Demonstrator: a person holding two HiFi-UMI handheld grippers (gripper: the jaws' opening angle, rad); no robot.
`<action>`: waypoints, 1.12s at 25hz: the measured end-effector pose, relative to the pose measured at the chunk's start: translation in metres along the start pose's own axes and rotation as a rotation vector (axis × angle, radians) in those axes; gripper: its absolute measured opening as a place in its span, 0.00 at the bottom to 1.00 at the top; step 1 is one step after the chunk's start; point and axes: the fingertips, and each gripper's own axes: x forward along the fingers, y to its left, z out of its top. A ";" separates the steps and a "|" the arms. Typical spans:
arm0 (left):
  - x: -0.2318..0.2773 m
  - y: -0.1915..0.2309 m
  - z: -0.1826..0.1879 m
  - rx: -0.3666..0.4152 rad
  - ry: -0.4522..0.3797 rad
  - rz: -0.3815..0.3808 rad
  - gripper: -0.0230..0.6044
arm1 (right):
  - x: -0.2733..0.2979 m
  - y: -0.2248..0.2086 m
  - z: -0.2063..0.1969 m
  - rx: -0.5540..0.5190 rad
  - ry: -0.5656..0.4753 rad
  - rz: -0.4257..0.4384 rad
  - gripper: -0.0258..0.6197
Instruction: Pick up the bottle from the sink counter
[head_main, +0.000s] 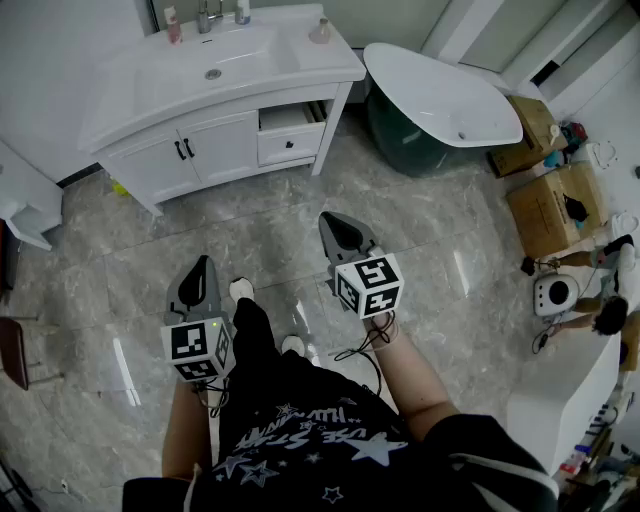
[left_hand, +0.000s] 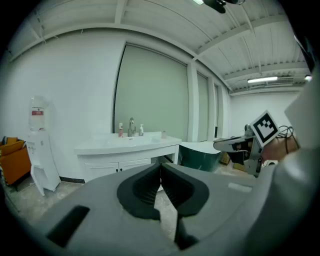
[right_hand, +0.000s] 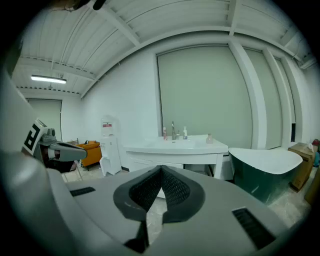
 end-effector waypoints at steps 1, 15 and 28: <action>-0.001 0.001 -0.001 -0.002 0.001 0.000 0.07 | 0.000 0.002 0.000 0.000 -0.002 0.001 0.04; 0.009 0.043 0.015 -0.053 -0.046 0.032 0.07 | 0.034 0.009 0.030 -0.006 -0.053 -0.005 0.04; 0.147 0.140 0.076 -0.047 -0.094 -0.002 0.07 | 0.185 -0.026 0.096 0.001 -0.084 -0.039 0.37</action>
